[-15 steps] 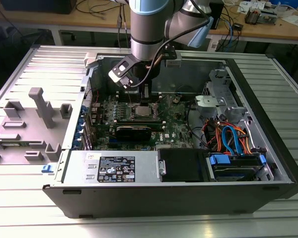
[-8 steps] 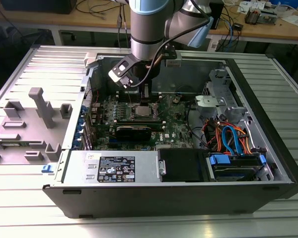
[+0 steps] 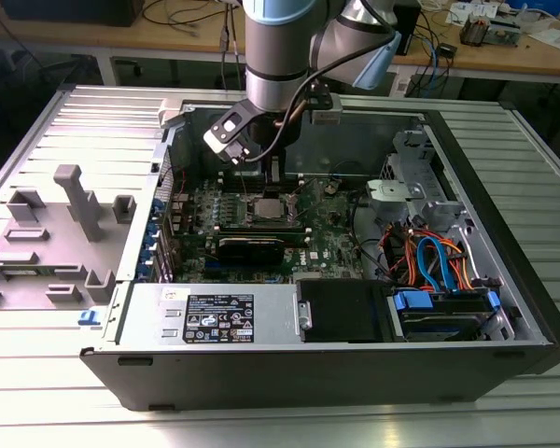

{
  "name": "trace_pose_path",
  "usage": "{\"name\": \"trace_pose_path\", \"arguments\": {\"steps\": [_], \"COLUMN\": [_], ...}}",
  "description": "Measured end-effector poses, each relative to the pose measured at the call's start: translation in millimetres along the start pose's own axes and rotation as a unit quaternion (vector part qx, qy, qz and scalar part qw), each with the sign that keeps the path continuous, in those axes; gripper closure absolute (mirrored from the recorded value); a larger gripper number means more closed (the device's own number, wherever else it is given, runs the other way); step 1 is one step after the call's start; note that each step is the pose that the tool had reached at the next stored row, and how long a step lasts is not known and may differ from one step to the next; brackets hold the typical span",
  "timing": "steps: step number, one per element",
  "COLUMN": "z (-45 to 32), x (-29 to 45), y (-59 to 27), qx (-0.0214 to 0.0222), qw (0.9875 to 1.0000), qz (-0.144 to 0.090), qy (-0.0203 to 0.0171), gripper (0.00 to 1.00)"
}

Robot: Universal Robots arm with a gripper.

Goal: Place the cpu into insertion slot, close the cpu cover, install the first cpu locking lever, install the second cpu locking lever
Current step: 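Close the cpu cover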

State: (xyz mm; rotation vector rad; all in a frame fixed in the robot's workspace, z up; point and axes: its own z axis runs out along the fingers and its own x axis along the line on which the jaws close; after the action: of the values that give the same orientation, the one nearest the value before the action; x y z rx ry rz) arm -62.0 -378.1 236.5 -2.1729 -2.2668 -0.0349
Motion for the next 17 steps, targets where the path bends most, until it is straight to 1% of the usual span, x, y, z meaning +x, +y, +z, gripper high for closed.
{"name": "trace_pose_path", "arguments": {"steps": [8, 10, 13, 15, 17], "z": [-0.9, -5.7, -12.0, -15.5, -17.2], "x": [-0.1, 0.1, 0.2, 0.2, 0.3], "y": [0.0, 0.1, 0.3, 0.3, 0.3], "qx": [0.0001, 0.0000, 0.0000, 0.0001, 0.0001], "qw": [1.0000, 1.0000, 1.0000, 1.0000, 1.0000], "qz": [0.000, 0.000, 0.000, 0.000, 0.000], "qy": [-0.0003, -0.0001, -0.0011, -0.0013, -0.0013], "gripper": [0.89, 0.89, 0.89, 0.89, 0.89]}}
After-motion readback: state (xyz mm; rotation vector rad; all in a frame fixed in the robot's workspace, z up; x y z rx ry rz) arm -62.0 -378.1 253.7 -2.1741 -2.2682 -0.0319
